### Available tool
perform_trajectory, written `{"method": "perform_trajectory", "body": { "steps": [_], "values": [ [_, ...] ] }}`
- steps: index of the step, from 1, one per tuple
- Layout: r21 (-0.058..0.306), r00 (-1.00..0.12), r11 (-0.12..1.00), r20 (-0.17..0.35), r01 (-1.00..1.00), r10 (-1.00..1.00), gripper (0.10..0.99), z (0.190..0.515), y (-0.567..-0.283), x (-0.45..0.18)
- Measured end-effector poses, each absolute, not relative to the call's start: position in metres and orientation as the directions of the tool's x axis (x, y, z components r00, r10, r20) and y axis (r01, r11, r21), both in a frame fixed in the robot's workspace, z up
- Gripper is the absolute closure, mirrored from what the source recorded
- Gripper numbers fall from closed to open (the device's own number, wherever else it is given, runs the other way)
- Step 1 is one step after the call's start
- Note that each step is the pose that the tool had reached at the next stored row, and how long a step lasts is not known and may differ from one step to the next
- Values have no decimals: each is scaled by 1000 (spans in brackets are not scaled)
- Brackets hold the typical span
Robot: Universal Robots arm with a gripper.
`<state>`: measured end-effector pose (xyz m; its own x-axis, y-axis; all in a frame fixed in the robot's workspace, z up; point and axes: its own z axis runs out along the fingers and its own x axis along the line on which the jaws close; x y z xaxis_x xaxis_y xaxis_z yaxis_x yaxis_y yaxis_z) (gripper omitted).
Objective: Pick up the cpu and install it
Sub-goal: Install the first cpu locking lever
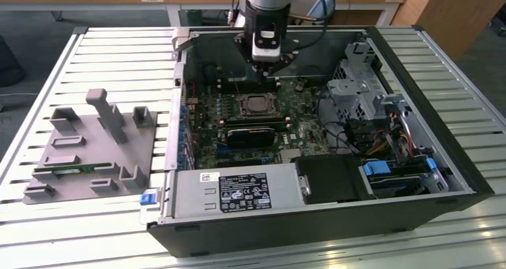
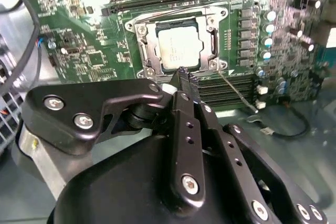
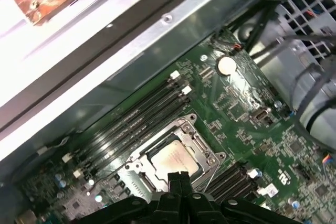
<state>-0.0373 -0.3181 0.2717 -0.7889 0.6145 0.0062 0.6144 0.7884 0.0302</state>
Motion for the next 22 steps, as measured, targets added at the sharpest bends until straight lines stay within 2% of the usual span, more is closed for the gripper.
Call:
{"method": "perform_trajectory", "body": {
  "steps": [12,22],
  "values": [
    [30,-903,902,6,430,430,980,271,-318,-37],
    [30,-954,954,6,298,298,980,271,-318,-37]
  ]
}}
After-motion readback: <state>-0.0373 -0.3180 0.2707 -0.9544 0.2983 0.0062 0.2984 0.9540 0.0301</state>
